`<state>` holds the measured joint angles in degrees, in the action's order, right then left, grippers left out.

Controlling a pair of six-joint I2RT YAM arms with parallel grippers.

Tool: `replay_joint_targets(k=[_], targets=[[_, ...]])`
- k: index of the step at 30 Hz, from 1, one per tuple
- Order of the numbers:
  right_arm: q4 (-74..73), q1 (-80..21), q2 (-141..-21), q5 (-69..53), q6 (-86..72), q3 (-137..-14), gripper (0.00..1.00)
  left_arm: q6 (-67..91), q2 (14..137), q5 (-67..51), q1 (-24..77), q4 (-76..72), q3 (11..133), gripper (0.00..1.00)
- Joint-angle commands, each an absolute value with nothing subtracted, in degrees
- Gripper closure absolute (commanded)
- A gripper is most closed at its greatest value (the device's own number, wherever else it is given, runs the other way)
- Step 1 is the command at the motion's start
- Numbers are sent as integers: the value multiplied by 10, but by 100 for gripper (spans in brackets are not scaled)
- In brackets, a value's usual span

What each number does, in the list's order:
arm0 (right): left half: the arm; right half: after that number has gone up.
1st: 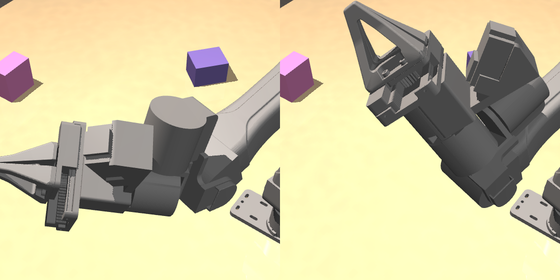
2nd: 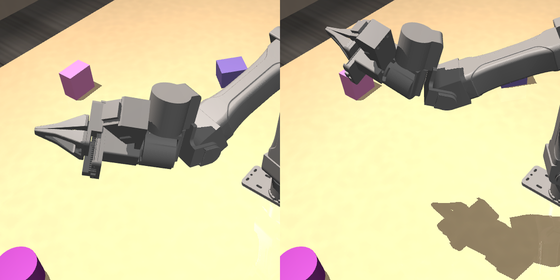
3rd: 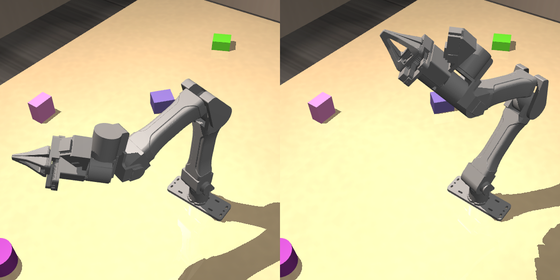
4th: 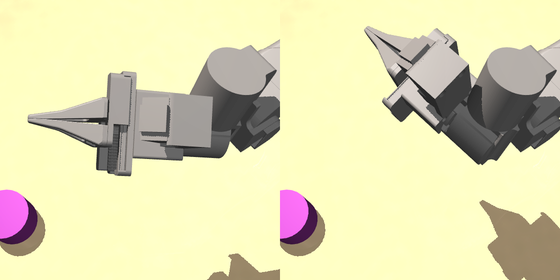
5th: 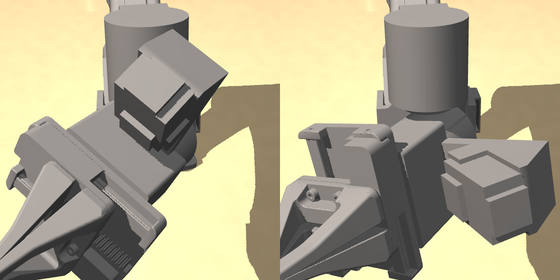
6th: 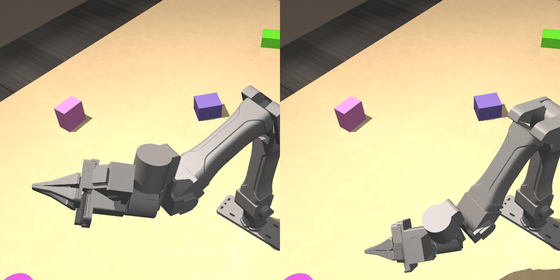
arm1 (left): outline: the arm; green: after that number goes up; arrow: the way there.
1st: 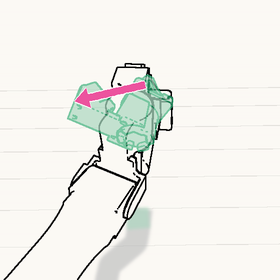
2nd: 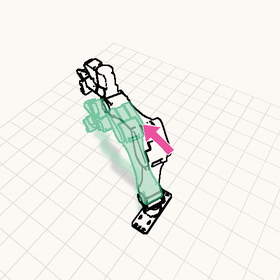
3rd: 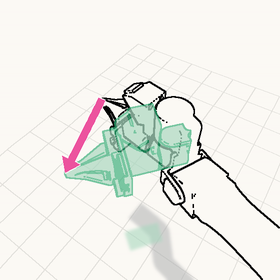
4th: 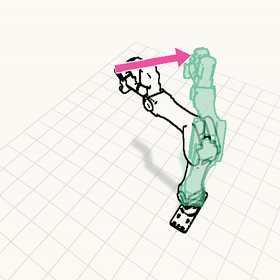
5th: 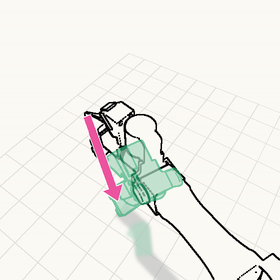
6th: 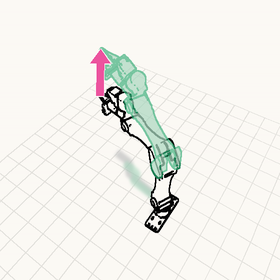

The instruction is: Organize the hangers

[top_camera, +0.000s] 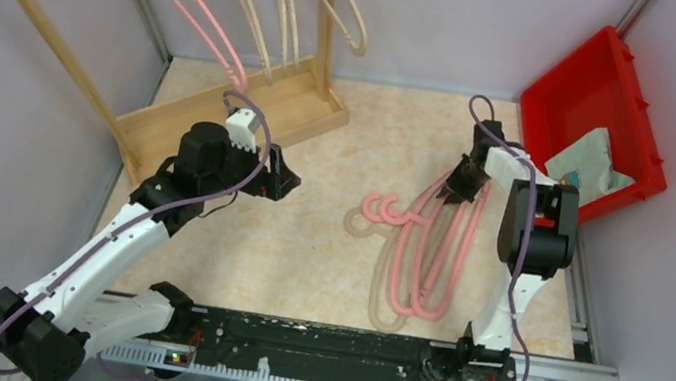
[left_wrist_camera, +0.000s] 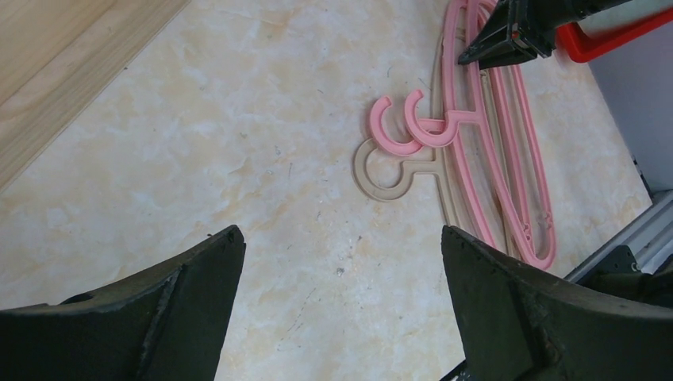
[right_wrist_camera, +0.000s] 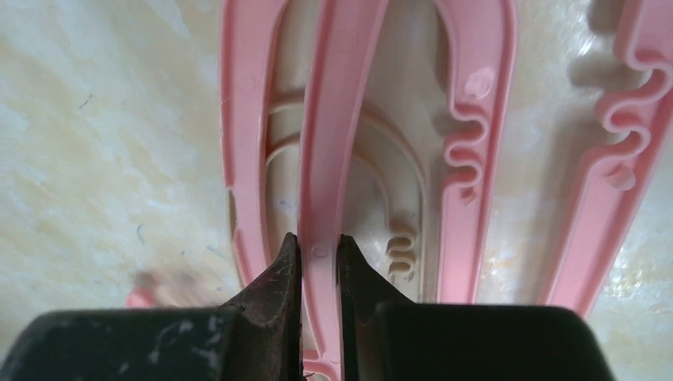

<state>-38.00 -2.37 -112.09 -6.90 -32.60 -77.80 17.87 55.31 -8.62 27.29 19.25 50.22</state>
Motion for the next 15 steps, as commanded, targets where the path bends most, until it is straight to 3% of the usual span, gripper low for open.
replay_joint_targets(k=[1,5,8,15], targets=[[-412,-23,-1041,-132,-354,-826,100,157,561,-157,276,150,503,4],[-387,-25,-998,-237,-422,-848,100,155,582,-222,277,106,490,13],[-319,-35,-990,-327,-497,-848,100,164,601,-242,283,63,480,11],[-124,-114,-1050,-347,-642,-889,100,170,643,-249,315,-1,490,6]])
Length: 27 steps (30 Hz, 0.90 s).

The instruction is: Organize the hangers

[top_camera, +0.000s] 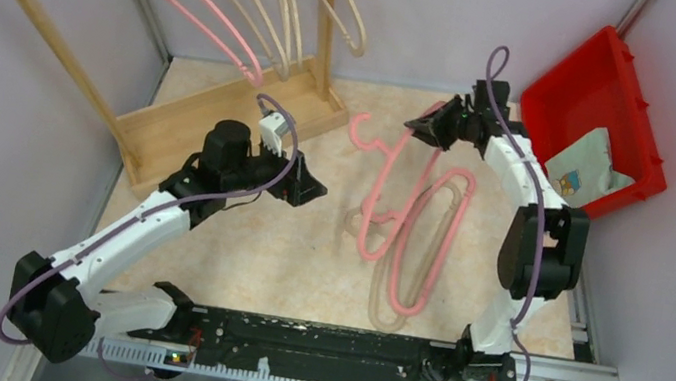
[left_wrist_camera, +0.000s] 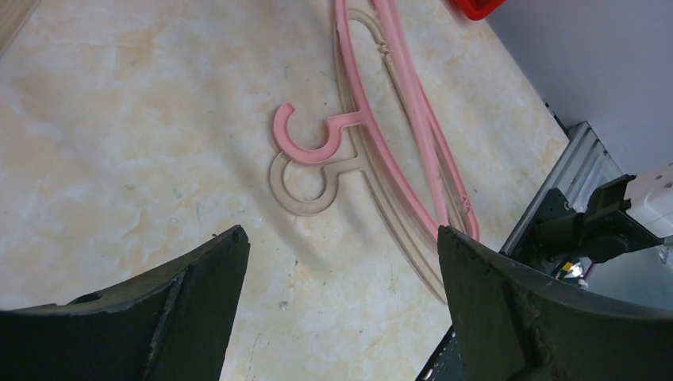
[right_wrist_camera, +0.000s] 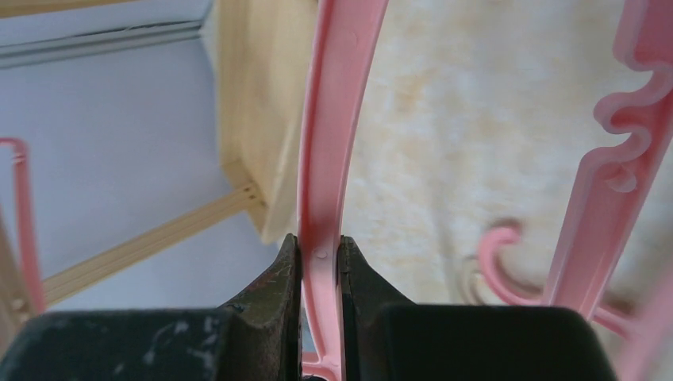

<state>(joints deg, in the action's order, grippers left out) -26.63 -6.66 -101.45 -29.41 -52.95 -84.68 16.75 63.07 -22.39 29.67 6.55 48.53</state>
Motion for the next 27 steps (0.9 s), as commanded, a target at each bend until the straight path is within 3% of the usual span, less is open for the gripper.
replay_joint_targets(k=[1,18,21,23,26,27], targets=[[-100,-126,-1060,-351,-662,-897,100,169,646,-245,321,-8,491,6],[216,-186,-1079,-385,-953,-874,100,175,654,-213,340,-36,426,6],[223,-185,-1079,-400,-964,-869,100,167,650,-213,340,-24,420,21],[218,-185,-1076,-409,-962,-859,100,158,646,-210,340,-7,422,44],[191,-184,-1067,-415,-943,-835,100,159,642,-182,340,28,432,86],[180,-183,-1064,-419,-935,-827,96,159,640,-169,340,45,437,96]])
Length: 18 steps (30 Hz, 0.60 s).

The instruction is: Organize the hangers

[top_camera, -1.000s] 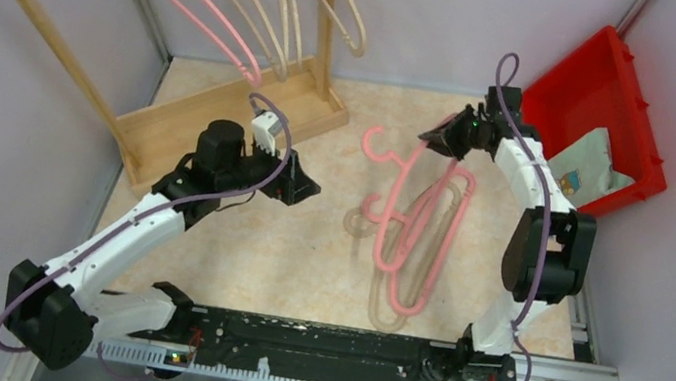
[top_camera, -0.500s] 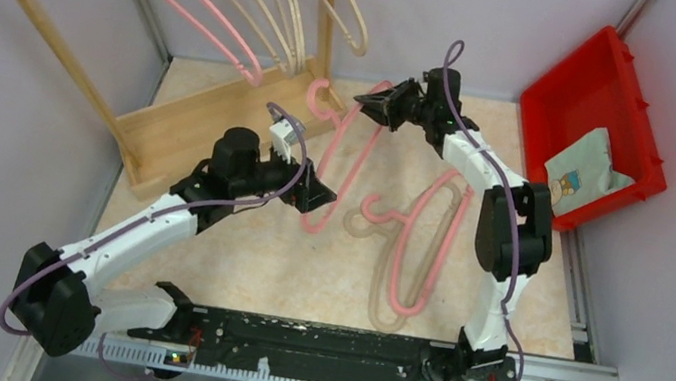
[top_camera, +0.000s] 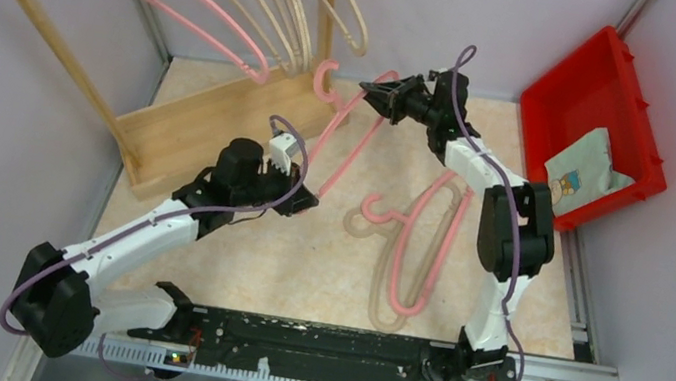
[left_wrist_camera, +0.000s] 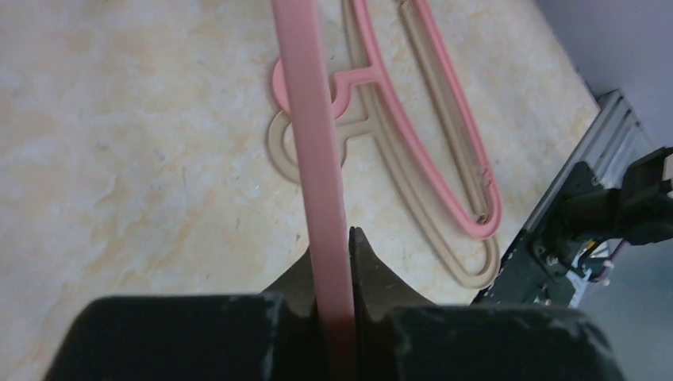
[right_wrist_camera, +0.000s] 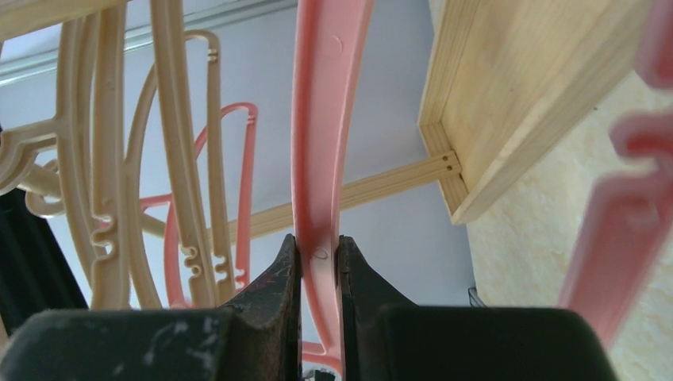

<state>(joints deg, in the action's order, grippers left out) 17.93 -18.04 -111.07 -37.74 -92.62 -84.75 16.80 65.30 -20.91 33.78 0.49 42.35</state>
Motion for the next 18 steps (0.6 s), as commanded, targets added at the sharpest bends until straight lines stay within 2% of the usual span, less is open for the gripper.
replay_joint_targets(k=[1,5,7,8,11,18], targets=[[170,-181,-1062,-423,-928,-820,86,159,636,-157,340,59,441,100],[88,-165,-1045,-431,-872,-798,41,159,619,-109,340,124,458,100],[14,-143,-1038,-421,-816,-801,25,163,612,-91,340,178,472,100],[-27,-131,-1036,-412,-785,-806,20,167,609,-83,340,211,479,100],[-137,-96,-1039,-391,-702,-827,17,196,592,-41,340,314,495,100],[-209,-63,-1059,-355,-632,-863,16,332,544,95,340,502,521,100]])
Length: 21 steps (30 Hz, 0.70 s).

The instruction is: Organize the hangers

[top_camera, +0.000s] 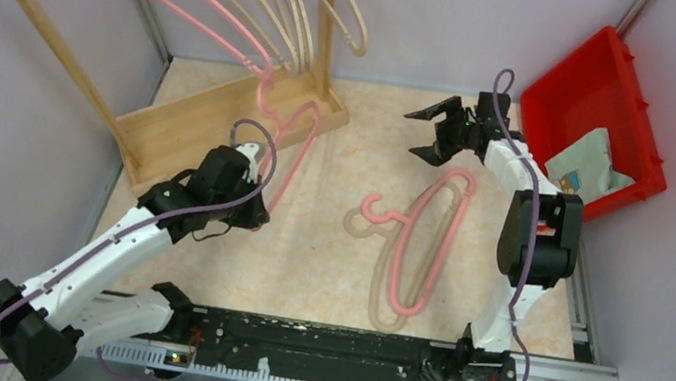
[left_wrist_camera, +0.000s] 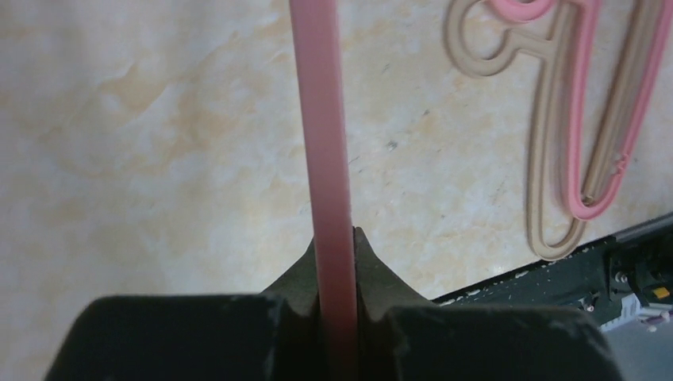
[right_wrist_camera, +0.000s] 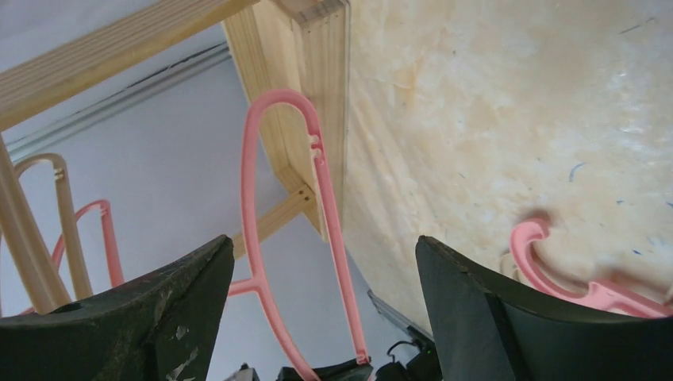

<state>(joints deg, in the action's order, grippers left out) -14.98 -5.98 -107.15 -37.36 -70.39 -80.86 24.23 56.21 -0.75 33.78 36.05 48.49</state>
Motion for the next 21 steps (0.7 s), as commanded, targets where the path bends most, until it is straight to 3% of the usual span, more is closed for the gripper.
replay_joint_targets(k=[1,7,13,21], targets=[[-217,-63,-1065,-352,-624,-870,16,351,545,117,340,534,535,100],[-223,-63,-1087,-357,-616,-885,15,505,528,261,340,703,600,100],[-218,-63,-1097,-369,-614,-883,15,553,546,437,340,807,717,100],[-205,-62,-1105,-382,-620,-884,15,478,626,551,339,762,841,100]])
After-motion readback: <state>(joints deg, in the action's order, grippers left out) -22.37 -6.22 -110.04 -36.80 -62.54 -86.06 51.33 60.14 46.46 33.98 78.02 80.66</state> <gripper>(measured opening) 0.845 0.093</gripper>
